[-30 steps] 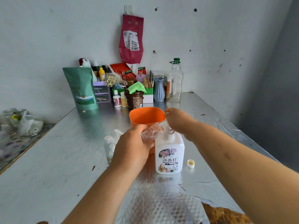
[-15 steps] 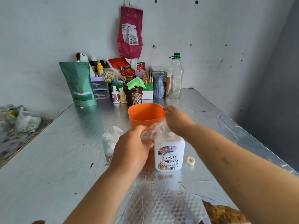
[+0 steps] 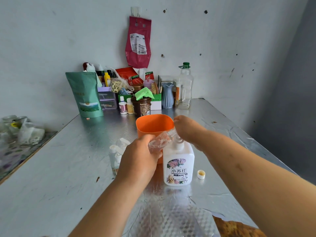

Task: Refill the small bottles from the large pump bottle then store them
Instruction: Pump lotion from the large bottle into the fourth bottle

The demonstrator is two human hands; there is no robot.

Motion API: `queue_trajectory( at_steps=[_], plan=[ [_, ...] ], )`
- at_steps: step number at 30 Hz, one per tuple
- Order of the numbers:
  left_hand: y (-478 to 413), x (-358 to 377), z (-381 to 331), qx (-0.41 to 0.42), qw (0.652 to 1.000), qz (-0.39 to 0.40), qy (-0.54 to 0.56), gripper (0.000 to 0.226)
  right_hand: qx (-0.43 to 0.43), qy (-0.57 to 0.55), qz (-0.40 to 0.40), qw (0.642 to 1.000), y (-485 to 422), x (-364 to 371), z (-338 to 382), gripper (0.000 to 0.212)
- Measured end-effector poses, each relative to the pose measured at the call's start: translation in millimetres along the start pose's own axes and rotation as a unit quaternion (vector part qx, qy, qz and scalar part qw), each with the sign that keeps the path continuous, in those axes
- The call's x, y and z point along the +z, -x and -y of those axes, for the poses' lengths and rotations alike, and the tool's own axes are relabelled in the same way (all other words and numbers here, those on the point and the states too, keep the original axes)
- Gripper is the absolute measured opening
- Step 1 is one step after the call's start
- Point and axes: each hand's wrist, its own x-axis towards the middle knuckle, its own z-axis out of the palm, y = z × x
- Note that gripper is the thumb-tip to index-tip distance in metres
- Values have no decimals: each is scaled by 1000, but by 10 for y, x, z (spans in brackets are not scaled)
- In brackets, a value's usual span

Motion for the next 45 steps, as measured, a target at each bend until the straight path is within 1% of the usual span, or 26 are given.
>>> queue_trajectory(
  at_steps=[3, 8, 14, 16, 19, 21, 24, 31, 37, 40, 41, 44, 45],
  plan=[
    [-12, 18, 19, 1, 1000, -2, 4, 29, 4, 0, 2, 1000, -17, 15, -7, 34],
    [-26, 42, 54, -1, 1000, -2, 4, 29, -19, -9, -10, 1000, -25, 55, -49, 34],
    [-32, 71, 80, -19, 1000, 8, -10, 30, 0, -45, -28, 999, -40, 124, -55, 49],
    [-24, 65, 74, -16, 1000, 5, -13, 31, 1, -36, -16, 999, -27, 107, -50, 47],
    [-16, 42, 50, -7, 1000, 2, -7, 33, -9, -25, -14, 1000, -16, 47, -48, 37],
    [-19, 34, 33, -1, 1000, 1, -2, 32, -22, -7, -24, 999, -13, 14, -51, 36],
    [-22, 25, 26, 1, 1000, -2, -1, 33, -34, 37, -18, 999, -34, 19, -30, 36],
    [-12, 19, 33, 8, 1000, -2, 9, 29, -63, 94, -16, 993, -76, 48, -66, 37],
    [-9, 45, 69, 5, 1000, 0, 14, 28, -60, 82, -27, 994, -97, 102, -80, 36],
    [-16, 67, 86, -1, 1000, 6, 10, 27, -58, 71, -47, 995, -105, 147, -87, 37],
    [-14, 73, 91, -3, 1000, 9, 8, 27, -55, 56, -48, 996, -94, 155, -96, 38],
    [-13, 60, 84, -4, 1000, 11, 6, 28, -51, 43, -38, 997, -60, 144, -91, 39],
    [-10, 54, 82, -2, 1000, 11, 6, 28, -56, 58, -32, 996, -56, 138, -95, 38]
  ],
)
